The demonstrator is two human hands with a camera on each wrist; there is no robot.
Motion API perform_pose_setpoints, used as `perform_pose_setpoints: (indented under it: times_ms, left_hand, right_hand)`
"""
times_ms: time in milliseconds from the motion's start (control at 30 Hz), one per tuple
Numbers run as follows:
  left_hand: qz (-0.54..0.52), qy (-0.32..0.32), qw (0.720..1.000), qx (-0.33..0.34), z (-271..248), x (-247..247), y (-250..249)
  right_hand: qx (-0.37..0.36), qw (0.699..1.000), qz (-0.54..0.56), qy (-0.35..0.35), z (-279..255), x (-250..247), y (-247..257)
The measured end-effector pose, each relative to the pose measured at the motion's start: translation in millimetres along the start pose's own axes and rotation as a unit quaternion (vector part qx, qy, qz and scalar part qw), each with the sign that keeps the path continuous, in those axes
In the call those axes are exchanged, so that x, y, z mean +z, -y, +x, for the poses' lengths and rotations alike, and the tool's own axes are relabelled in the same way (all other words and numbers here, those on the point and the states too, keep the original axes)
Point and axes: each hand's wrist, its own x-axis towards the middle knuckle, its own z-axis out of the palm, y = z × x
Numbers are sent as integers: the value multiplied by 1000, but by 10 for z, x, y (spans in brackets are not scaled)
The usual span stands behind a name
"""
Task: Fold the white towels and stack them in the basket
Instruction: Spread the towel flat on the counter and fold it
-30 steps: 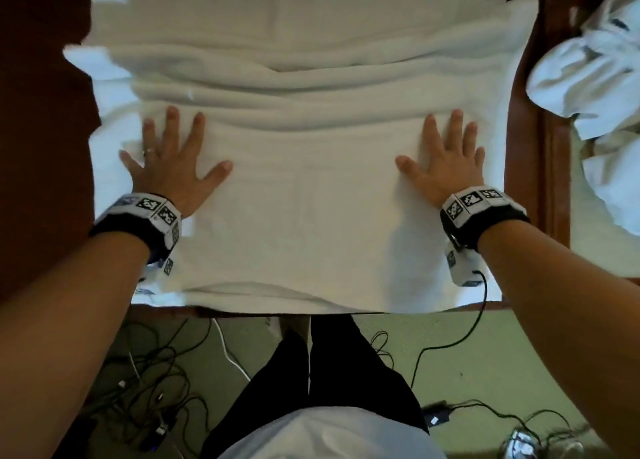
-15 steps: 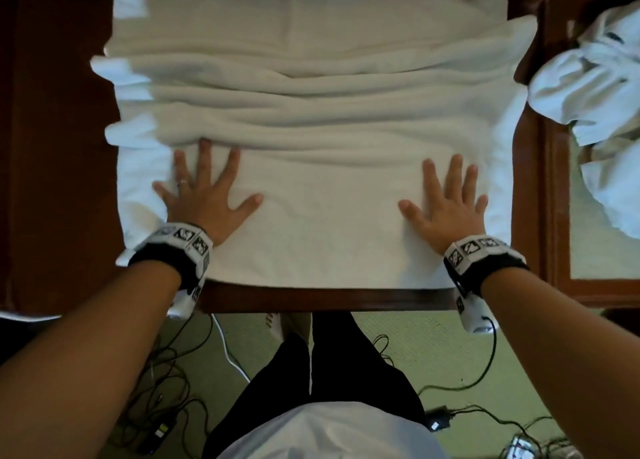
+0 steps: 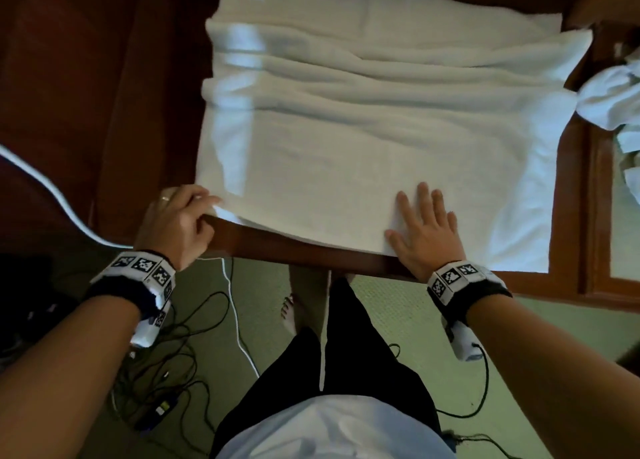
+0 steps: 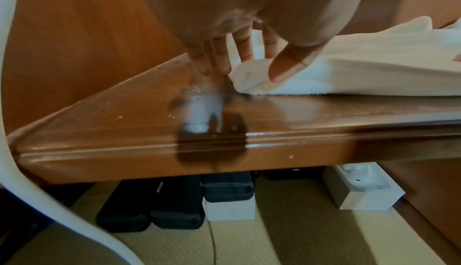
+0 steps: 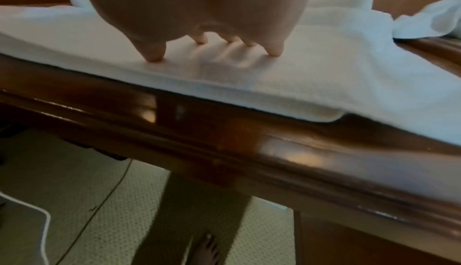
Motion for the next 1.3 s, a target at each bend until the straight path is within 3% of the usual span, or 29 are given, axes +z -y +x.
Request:
perform_pose_setpoints:
  times_ms: [67,367,467,533,633,700,800,867,967,1000,1067,1200,1300]
  left_hand:
    - [-7,-26,1000,3,17,-16,18]
    - [-145,-137,971,-132,-58,-351,-139]
    - [-141,-188,956,-172,-116,-373,-156]
    - [-112,-141,965,-189,-159,-272,-58]
    - [-78,48,977,-194,-271,-158,120]
    - [-36,103,977,-183,-318,-155,163]
    - [-10,15,992,-123,-243,-160,-32]
    - [6,-8,998,-62,-129,-52,-255]
    - [82,101,991,-38,26,274,-517]
    - [102,142,983,-50,39,377,-553]
    - [106,160,979,-70,31,475,-558]
    - [76,70,992,-74,-20,445,-603]
    - [74,22,995,-56,50,474,-717]
  right_hand:
    - [7,1000,6,6,16,-20,28]
    - [10,999,9,50,84,-166,38]
    - [6,999,-4,52,69,-174,19]
    - [6,999,-14,51,14,-139,7]
    - [5,999,-3,42,-102,-66,-32]
    - [10,1000,24,10,-179,10,-108]
    - [64,993,46,-82,-332,63,-301]
    - [133,987,56,-69,-445,72,-453]
    - [176,980,89,1,-603,108,-628]
    - [171,981,96,4,-650,125,-685]
    - [158,980,116,-29,-711,139,-818]
    - [245,934,178,-192,-791,61,-1166]
    - [350,899,198,-174,-805,37,-1427]
